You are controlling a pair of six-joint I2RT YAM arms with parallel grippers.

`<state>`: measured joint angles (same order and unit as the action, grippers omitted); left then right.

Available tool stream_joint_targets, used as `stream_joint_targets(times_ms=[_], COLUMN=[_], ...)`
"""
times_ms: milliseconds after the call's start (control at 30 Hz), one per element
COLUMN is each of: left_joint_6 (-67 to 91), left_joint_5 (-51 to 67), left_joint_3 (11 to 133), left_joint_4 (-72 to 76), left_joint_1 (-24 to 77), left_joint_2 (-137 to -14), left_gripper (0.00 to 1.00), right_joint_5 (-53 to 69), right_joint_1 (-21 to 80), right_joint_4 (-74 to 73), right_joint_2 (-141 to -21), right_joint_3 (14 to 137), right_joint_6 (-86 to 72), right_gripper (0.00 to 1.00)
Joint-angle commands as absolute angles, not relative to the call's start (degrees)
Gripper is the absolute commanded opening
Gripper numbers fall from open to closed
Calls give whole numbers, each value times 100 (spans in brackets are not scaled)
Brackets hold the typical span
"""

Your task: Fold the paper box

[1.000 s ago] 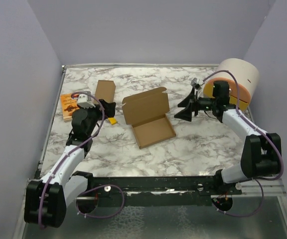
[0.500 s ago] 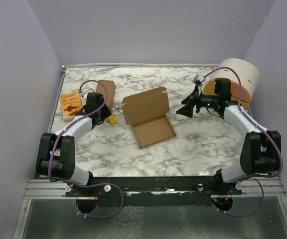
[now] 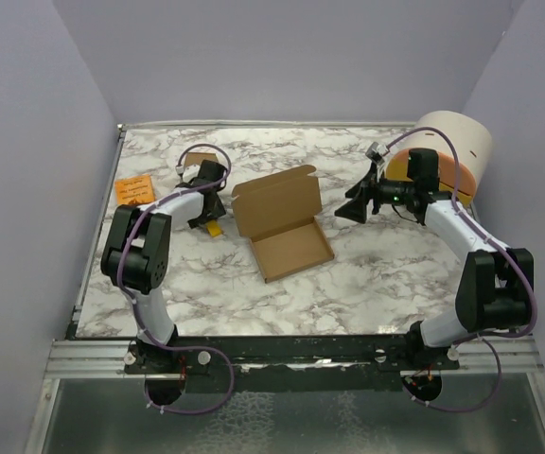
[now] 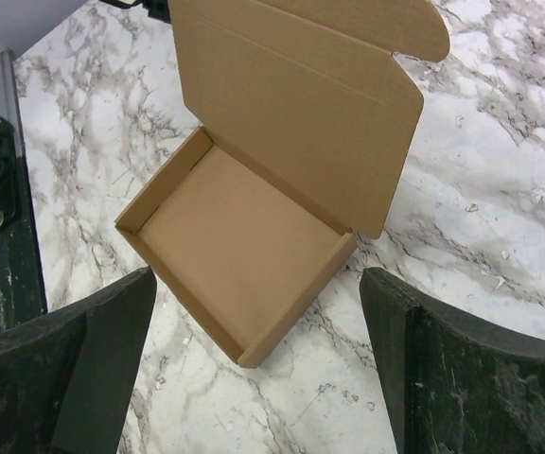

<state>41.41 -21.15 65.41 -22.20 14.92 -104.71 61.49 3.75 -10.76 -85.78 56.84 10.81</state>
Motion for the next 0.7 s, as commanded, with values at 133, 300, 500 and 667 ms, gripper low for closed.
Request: stream_joint_targets(times_ms=[133,300,500,667], left_joint_6=[4234,4300,4572,4396], left_joint_5=[-2541,-2679,-2904,-2554], left_joint_3=[6730,6472,5707,4852], left_joint_4=[-2542,-2516,-2359,-2132], left_joint_1=[1717,1734,1737,1732], left_joint_2=[-10642,-10428,-9447,-7808], left_gripper=[39,18,5,0], right_joint_5=[6068,6115,6487,6991], right_joint_1=[360,360,360,360], right_joint_4=[-1263,-1287,-1160,-917], right_joint_2=[-8689,-8723,-8754,-8863], right_joint_3=[5826,5825,5735,5619], right_joint_6=[1245,1274,1084,789], right_gripper=[90,90,90,90])
